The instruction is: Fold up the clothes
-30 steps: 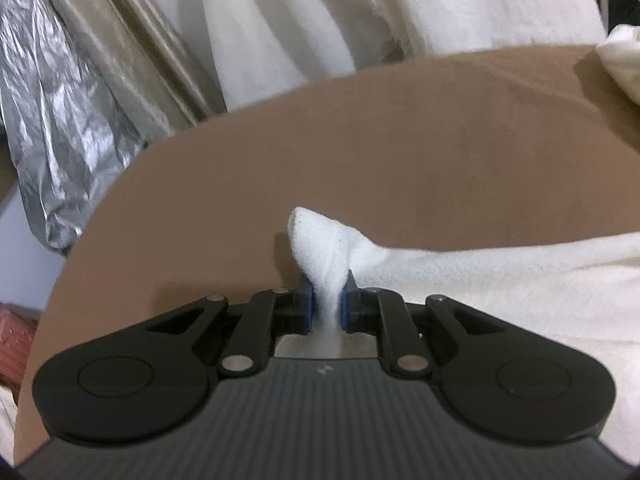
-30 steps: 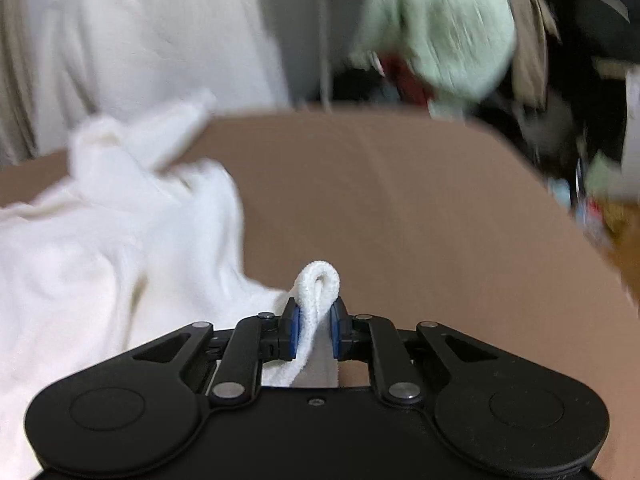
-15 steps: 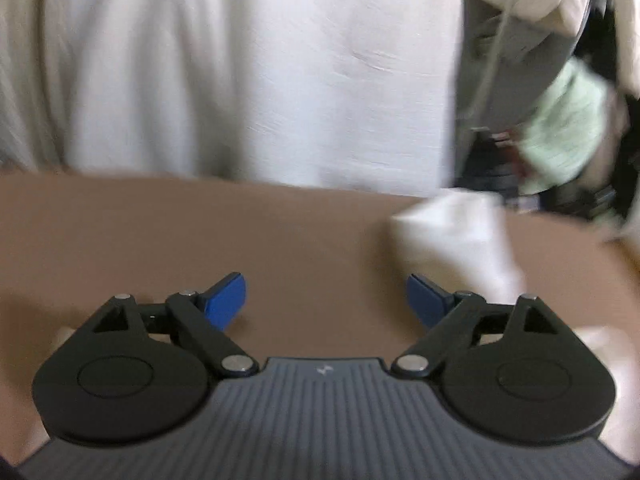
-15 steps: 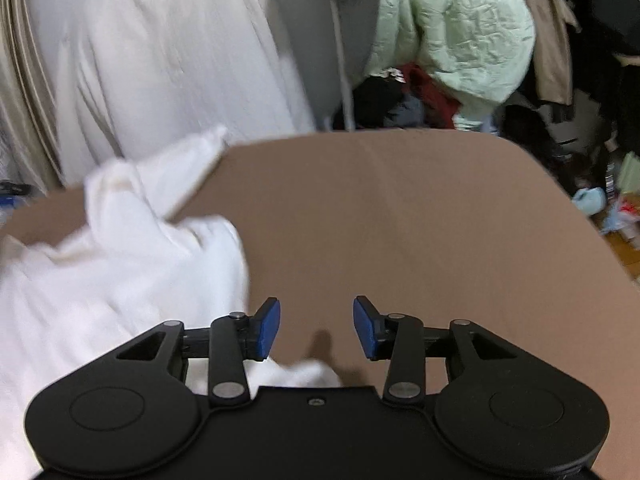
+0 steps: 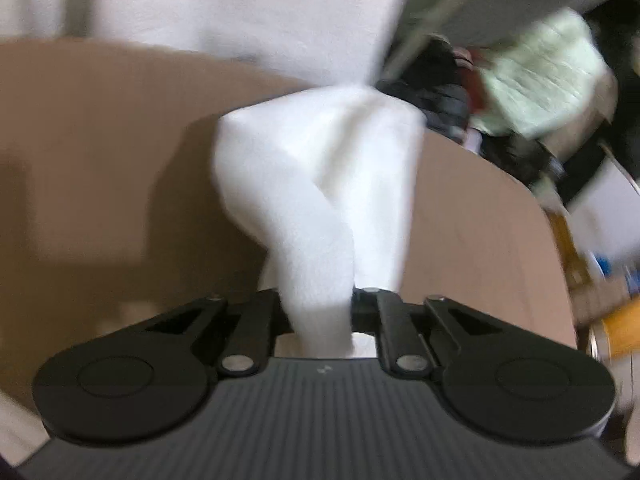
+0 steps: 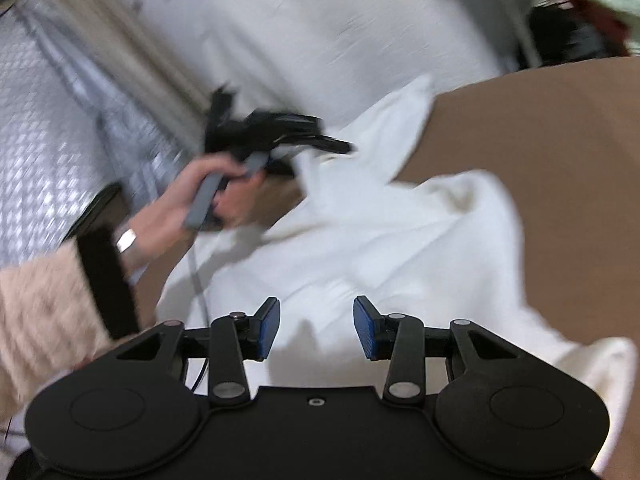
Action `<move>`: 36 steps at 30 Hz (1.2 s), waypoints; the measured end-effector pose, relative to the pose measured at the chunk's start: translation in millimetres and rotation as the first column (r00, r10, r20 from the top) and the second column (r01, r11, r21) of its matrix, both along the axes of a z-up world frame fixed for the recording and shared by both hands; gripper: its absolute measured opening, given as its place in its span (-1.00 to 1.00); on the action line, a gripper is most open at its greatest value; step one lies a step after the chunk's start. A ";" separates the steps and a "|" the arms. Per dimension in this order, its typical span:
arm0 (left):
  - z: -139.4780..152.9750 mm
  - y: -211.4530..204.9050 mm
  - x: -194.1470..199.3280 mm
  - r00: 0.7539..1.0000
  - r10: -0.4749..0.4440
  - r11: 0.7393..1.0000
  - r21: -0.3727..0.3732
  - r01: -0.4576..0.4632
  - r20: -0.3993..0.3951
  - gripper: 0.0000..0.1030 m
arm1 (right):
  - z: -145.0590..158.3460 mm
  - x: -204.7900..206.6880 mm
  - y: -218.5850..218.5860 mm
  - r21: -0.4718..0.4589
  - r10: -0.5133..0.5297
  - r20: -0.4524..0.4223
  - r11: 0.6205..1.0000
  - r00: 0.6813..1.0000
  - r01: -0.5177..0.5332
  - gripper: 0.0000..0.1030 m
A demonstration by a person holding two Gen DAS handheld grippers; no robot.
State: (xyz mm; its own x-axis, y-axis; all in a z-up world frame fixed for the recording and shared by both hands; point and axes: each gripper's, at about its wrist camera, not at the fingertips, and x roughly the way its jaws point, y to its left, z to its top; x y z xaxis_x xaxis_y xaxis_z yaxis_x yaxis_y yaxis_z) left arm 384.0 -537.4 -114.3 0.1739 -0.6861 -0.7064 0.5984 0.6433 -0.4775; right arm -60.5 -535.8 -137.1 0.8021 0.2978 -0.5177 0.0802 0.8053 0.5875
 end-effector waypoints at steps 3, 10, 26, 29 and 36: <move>22.5 22.1 -55.7 0.981 -0.156 0.980 -0.107 0.169 0.120 -0.78 | -23.5 17.5 12.7 -0.018 0.038 -0.086 0.999 0.996 -0.040 -0.11; 50.9 107.4 -215.7 0.762 -0.527 0.761 -0.191 0.620 0.377 -0.69 | -60.0 20.6 -11.4 0.134 -0.069 -0.151 0.987 0.986 0.089 -0.19; -59.0 200.1 -254.9 0.986 -0.119 0.977 -0.191 0.095 -0.117 -0.55 | 20.0 -15.9 -35.4 0.120 -0.225 0.074 0.969 0.972 0.216 0.20; -66.4 206.8 -254.1 0.978 -0.123 0.974 -0.211 0.087 -0.167 -0.48 | 23.9 11.2 -28.5 0.038 -0.215 0.037 0.976 0.976 0.214 0.50; -58.8 251.7 -261.2 0.981 -0.069 0.968 -0.250 0.022 -0.179 -0.46 | 10.0 54.7 5.2 -0.198 -0.105 0.028 0.974 0.994 0.108 -0.72</move>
State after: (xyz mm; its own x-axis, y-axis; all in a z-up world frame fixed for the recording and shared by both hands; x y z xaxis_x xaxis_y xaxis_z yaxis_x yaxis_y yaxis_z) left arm 122.8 -285.7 -173.1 0.0210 -0.8468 -0.5315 0.5103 0.4662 -0.7226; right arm -5.8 -530.6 -127.0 0.8329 0.1026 -0.5438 0.1632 0.8934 0.4185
